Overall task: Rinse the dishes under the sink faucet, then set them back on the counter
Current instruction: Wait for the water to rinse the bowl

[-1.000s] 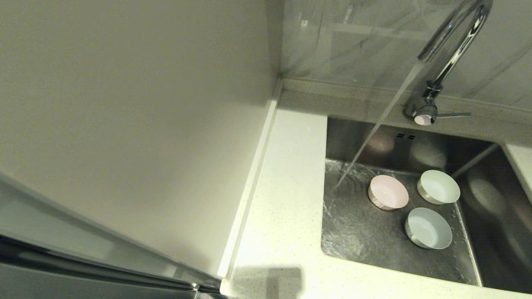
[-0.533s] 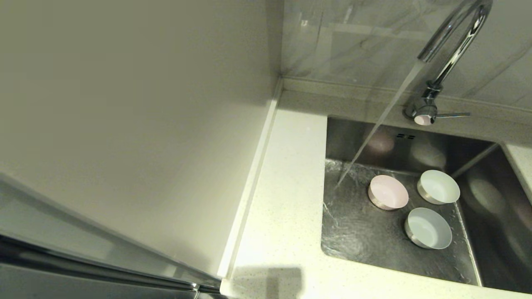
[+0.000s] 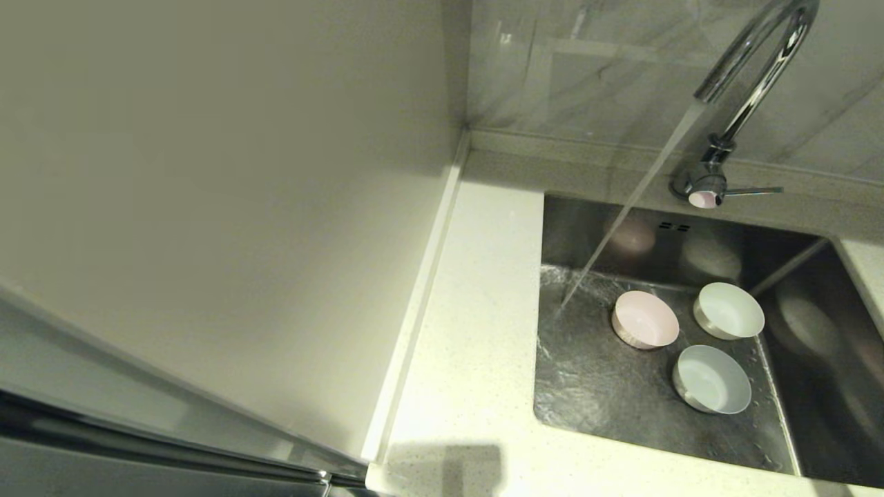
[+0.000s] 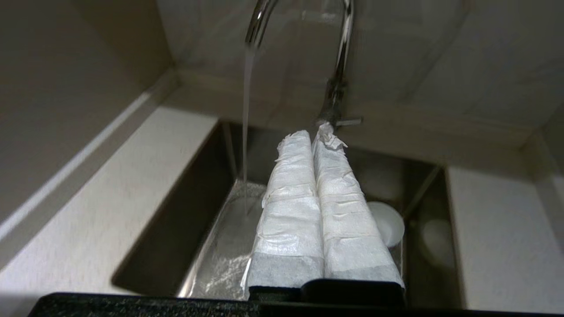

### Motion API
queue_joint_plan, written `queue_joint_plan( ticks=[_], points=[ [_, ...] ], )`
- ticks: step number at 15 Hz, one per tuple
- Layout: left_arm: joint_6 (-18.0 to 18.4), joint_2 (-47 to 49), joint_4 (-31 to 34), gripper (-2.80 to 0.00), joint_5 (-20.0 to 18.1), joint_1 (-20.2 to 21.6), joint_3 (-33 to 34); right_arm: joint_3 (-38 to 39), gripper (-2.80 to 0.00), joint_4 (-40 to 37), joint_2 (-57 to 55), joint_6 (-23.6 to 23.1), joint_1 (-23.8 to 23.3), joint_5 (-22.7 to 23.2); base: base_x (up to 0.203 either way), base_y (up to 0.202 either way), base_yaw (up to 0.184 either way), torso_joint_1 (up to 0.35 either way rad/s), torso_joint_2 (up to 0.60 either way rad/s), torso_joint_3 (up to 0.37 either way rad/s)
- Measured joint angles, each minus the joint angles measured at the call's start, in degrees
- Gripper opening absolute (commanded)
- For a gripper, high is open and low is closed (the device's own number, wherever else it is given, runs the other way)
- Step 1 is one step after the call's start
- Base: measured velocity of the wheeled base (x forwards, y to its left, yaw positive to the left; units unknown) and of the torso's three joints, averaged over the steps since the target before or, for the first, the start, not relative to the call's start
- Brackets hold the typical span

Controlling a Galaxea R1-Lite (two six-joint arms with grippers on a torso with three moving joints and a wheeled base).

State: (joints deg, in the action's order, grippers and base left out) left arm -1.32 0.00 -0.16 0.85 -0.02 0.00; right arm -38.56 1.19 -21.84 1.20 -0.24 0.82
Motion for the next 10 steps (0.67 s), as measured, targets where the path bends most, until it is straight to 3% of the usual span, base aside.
queue_joint_plan(
  ticks=[2,4,6,10],
  points=[
    [-0.1,0.0,0.0,-2.80,0.0,0.0,0.0,-9.2,-2.80,-3.7,-7.7,1.2,0.0,-1.0,0.000,0.000,0.000,0.000,0.00,0.000],
    [0.0,0.0,0.0,-2.80,0.0,0.0,0.0,-18.2,-2.80,-12.2,-14.8,5.3,0.0,-1.5,0.000,0.000,0.000,0.000,0.00,0.000],
    [0.0,0.0,0.0,-2.80,0.0,0.0,0.0,-27.5,-2.80,-22.2,-22.8,13.2,0.0,-1.6,0.000,0.000,0.000,0.000,0.00,0.000],
    [-0.1,0.0,0.0,-2.80,0.0,0.0,0.0,-44.4,-2.80,-39.7,-39.8,34.0,-1.6,0.1,0.000,0.000,0.000,0.000,0.00,0.000]
  ],
)
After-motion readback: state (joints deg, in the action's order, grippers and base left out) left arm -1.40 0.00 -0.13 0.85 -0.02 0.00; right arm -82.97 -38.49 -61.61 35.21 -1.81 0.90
